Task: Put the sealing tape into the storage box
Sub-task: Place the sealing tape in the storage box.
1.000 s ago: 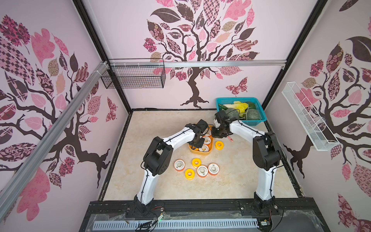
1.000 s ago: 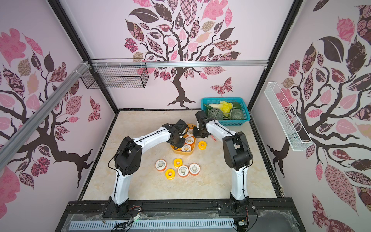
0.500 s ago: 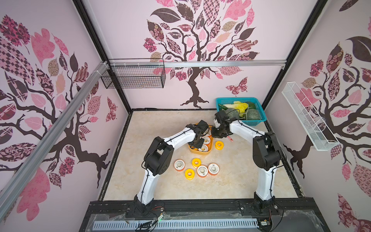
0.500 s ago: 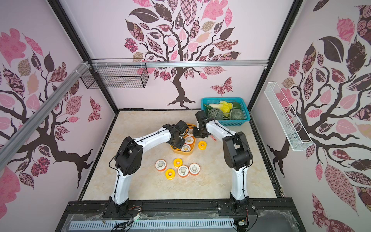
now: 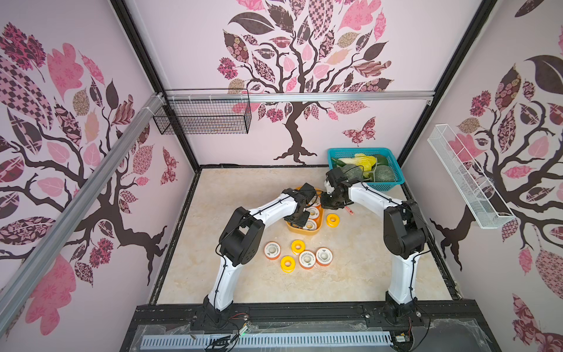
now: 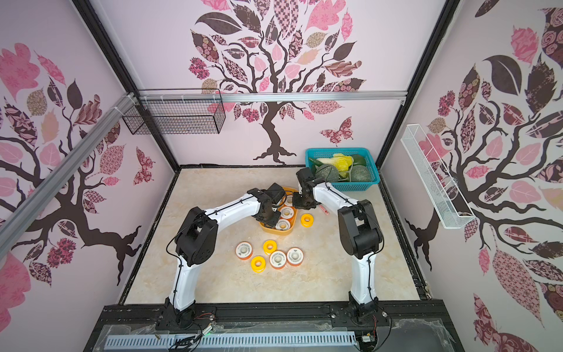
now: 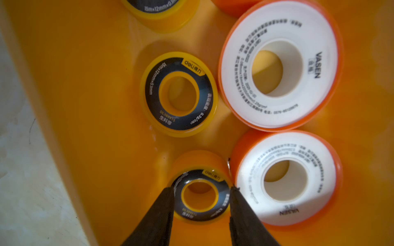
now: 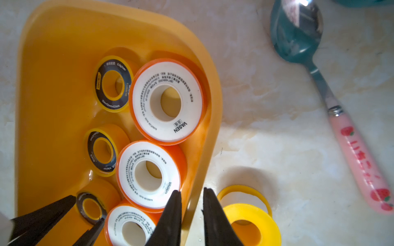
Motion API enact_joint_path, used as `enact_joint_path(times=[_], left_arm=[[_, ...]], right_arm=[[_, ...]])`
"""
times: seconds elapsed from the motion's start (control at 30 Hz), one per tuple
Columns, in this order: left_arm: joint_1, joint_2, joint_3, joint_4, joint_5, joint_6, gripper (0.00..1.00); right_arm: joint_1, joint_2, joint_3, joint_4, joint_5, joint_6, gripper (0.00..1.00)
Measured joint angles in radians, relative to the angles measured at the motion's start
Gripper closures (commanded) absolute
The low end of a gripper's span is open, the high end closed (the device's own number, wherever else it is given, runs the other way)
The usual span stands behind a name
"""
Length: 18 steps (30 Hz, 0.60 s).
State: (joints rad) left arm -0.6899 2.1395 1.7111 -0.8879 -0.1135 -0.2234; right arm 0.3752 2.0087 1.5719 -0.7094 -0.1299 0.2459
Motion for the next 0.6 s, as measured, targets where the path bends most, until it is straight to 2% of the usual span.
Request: enact_joint_path(times=[0.17,0.33,0.6], left_arm=[[0.000,-0.040,0.000,0.005,0.029,-0.005,0.45],[0.002,-0.136,0.000,0.019,0.057,-0.015,0.43],[0.047,-0.274,-0.046,0.055,0.101,-0.041,0.43]], right_arm=[[0.000,0.000,0.004,-0.004,0.008,-0.008,0.87],[-0.001,0.000,0.021,-0.037,0.031,-0.039,0.87],[-0.002,0.008,0.075,-0.070,0.042,-0.072,0.76]])
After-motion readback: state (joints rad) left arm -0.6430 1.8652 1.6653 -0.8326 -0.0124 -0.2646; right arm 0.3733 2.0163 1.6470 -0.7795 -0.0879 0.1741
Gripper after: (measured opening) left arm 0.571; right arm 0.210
